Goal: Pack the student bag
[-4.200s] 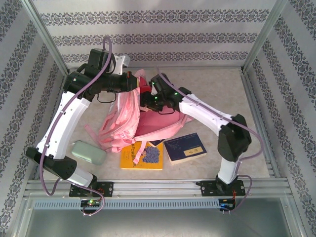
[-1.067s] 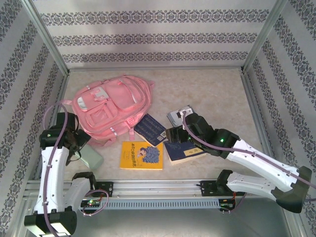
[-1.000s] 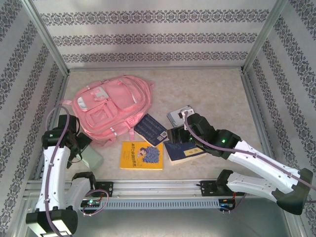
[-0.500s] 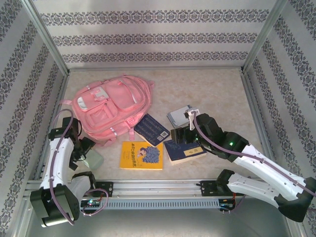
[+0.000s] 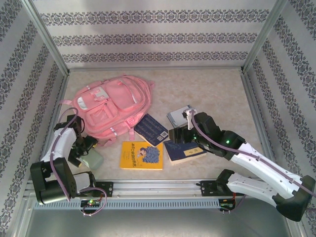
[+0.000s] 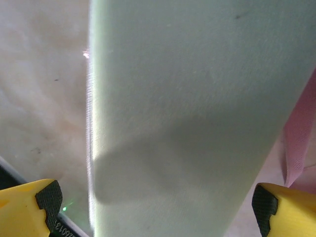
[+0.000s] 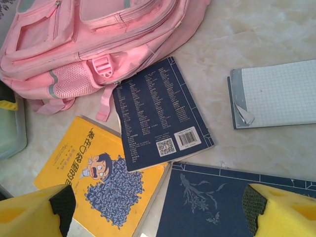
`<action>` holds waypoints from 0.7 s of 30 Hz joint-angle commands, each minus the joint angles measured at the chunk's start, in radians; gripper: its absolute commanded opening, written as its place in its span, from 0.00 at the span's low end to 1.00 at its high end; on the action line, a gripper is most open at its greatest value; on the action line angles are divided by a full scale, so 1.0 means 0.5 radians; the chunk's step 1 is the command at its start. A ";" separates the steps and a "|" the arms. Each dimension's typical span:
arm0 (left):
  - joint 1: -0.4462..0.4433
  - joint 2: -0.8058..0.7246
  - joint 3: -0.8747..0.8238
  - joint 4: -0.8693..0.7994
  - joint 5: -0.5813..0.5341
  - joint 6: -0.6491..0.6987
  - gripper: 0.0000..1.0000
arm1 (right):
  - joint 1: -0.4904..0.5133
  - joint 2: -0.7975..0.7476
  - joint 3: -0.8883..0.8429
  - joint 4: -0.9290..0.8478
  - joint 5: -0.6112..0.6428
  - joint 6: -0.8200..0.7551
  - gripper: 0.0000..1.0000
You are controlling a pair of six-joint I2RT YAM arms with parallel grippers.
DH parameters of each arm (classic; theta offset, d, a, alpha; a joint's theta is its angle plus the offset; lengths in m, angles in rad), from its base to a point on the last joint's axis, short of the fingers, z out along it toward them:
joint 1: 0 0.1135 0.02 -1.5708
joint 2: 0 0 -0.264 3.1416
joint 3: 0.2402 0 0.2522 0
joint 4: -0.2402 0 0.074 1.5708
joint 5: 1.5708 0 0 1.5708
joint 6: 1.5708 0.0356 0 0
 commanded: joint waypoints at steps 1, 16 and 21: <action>0.021 0.058 -0.030 0.123 0.023 0.056 1.00 | -0.020 0.023 0.018 0.039 -0.051 0.034 0.88; 0.024 -0.391 -0.039 -0.073 -0.012 -0.092 0.64 | -0.023 0.027 0.155 -0.064 -0.034 0.036 0.87; 0.003 -0.585 0.130 -0.221 0.143 -0.235 0.62 | -0.023 0.060 0.264 -0.140 -0.080 0.014 0.87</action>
